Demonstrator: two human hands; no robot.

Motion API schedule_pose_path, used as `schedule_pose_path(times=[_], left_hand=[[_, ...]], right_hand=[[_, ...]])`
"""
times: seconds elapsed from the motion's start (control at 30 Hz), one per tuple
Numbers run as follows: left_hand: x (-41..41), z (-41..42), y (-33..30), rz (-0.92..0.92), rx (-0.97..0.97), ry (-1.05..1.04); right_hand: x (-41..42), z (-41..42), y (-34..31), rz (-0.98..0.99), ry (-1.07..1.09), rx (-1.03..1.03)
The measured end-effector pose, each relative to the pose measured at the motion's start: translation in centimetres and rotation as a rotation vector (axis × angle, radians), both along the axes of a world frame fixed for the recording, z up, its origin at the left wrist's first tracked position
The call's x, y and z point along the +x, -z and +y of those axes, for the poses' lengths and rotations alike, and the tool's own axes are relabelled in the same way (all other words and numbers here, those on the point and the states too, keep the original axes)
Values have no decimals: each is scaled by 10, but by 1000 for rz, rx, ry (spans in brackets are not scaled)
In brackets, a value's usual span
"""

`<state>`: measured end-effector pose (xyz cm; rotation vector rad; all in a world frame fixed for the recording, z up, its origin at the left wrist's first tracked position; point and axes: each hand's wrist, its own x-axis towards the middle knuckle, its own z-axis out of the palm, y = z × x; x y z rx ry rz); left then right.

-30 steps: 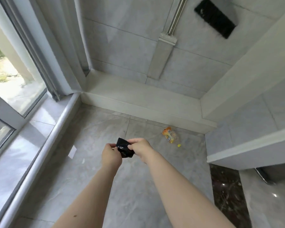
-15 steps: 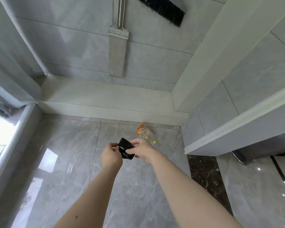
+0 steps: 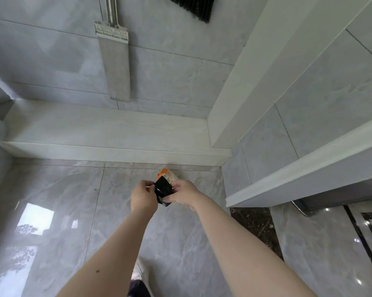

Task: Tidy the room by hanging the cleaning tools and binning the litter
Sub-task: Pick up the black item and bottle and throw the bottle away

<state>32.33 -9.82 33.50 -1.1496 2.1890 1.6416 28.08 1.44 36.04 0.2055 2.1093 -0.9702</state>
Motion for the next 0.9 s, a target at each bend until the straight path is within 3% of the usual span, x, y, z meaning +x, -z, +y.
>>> schedule_pose_path(times=[0.53, 0.9], left_hand=[[-159, 57, 46, -66, 28, 109], [-208, 76, 101, -130, 41, -58]], right_hand=[[-153, 57, 40, -93, -44, 94], [-214, 88, 102, -116, -101, 83]])
